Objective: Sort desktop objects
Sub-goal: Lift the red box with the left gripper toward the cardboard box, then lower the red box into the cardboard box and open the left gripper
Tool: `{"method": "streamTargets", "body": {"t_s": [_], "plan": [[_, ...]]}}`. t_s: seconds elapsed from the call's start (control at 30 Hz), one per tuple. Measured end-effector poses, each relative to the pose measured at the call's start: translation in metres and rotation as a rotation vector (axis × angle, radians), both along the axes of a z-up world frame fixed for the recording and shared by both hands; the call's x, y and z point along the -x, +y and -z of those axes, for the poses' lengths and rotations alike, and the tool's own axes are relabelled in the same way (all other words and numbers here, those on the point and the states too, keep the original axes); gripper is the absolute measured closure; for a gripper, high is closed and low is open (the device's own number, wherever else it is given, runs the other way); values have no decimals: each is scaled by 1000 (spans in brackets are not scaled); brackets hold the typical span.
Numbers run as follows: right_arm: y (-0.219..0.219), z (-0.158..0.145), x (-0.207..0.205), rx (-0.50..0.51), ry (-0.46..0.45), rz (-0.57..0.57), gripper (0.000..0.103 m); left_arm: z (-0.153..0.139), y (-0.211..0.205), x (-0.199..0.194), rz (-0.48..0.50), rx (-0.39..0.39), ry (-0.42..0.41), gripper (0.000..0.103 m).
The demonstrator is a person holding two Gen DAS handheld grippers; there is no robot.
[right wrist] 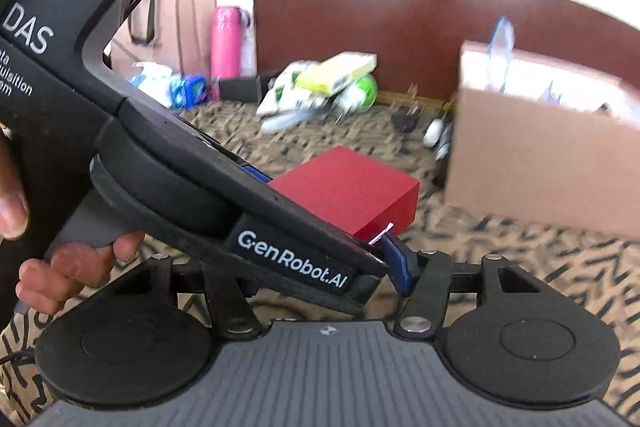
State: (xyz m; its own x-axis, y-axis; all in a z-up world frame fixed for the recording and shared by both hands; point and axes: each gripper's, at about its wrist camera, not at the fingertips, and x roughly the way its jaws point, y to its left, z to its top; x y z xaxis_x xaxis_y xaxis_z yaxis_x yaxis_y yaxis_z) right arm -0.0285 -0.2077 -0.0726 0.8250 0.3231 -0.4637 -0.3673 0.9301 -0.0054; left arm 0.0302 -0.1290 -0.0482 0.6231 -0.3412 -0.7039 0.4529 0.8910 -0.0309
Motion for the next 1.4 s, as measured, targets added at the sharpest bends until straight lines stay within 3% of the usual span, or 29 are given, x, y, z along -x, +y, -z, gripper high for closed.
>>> {"method": "streamTargets", "body": {"t_s": [0.23,0.43,0.77,1.0,1.1,1.2,1.4], "plan": [[-28,-45,-5,56,-165,62,38,-54,-36,-17,53,41,-138,29],[-53,-73,-44,147,-233,101,38,-82,-68,-66,65,91,-187,30],[-101,-80,-145,217,-171,65,38,-81,-104,-180,21,150,-119,31],[-118,-71,-194,224,-128,21,39,-70,-115,-229,-9,149,-101,30],[-117,-67,-211,240,-106,23,39,-69,-117,-240,-29,134,-124,18],[-114,-62,-219,258,-95,55,31,-71,-112,-240,-72,140,-155,1],[-112,-51,-207,278,-89,138,7,-74,-97,-234,-50,188,-122,0]]}}
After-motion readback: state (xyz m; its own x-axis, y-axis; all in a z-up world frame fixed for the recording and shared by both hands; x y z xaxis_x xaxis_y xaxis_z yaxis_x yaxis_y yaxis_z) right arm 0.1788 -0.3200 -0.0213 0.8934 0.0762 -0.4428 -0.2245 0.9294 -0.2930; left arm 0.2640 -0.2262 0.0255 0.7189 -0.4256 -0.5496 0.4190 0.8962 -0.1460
